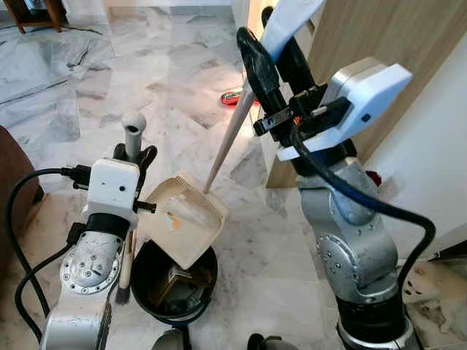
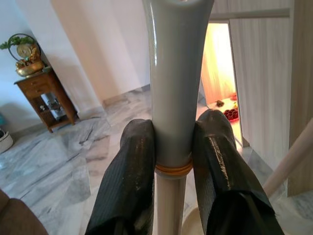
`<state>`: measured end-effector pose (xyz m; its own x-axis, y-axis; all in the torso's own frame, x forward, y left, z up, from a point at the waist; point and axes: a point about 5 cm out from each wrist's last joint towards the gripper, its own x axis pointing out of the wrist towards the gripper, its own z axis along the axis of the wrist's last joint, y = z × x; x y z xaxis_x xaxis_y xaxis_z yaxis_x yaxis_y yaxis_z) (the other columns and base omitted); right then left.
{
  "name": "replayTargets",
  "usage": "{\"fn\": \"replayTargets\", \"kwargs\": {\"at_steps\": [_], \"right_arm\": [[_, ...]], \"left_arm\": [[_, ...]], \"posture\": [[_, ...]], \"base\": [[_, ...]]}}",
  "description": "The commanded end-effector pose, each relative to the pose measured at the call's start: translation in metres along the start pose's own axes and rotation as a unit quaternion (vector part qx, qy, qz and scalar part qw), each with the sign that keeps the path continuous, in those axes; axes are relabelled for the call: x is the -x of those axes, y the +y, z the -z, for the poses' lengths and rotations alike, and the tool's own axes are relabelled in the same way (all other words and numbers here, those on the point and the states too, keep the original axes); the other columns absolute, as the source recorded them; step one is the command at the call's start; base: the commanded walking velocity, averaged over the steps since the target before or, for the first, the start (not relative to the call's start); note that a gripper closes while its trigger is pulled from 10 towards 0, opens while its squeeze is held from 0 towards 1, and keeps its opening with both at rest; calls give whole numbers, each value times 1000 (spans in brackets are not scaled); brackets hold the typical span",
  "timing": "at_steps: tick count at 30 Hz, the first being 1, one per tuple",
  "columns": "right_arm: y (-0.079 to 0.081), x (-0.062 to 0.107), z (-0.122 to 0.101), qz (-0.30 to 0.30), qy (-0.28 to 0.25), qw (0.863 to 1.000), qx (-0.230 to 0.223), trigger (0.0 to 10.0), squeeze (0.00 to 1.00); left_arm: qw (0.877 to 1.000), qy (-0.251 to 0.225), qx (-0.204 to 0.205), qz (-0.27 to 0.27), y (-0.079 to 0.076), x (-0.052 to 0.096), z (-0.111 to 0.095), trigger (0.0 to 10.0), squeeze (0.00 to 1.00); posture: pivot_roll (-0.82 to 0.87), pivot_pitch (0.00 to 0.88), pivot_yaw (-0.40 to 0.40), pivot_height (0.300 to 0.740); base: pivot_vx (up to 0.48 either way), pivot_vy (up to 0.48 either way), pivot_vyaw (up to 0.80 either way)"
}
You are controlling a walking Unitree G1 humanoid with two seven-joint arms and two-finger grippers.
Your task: Sweep floor
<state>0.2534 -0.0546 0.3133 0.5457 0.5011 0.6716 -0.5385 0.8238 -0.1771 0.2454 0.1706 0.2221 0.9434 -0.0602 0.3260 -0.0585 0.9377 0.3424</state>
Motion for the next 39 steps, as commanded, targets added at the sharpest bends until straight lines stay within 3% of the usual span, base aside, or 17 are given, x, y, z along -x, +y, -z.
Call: {"fn": "replayTargets", "kwargs": {"at_steps": [1,6,16,29,39], "right_arm": [[8,1,-22,-17,-45,999,11,10000,0],[16,6,-27,-26,-46,999,-3,10000,0],[40,13,-40,-72,-60,995,30,10000,0],[48,12,-45,-88,-78,992,51,10000,0],[55,12,-46,-126,-85,984,92,10000,0]], "left_arm": [[1000,-27,-9,3,0,-2,-8,10000,0],[1000,-29,-10,5,1,-3,-8,10000,0],[999,-35,-11,16,-1,-8,-8,10000,0],[999,-42,-12,18,-2,-11,-9,10000,0],[999,-45,-15,17,-2,-13,-8,10000,0]], "posture": [[-6,204,-30,740],[-9,206,-29,740],[-22,206,-12,740],[-18,202,-12,740],[-16,199,-21,740]], "base": [[0,0,0],[0,0,0],[0,0,0],[0,0,0],[0,0,0]]}}
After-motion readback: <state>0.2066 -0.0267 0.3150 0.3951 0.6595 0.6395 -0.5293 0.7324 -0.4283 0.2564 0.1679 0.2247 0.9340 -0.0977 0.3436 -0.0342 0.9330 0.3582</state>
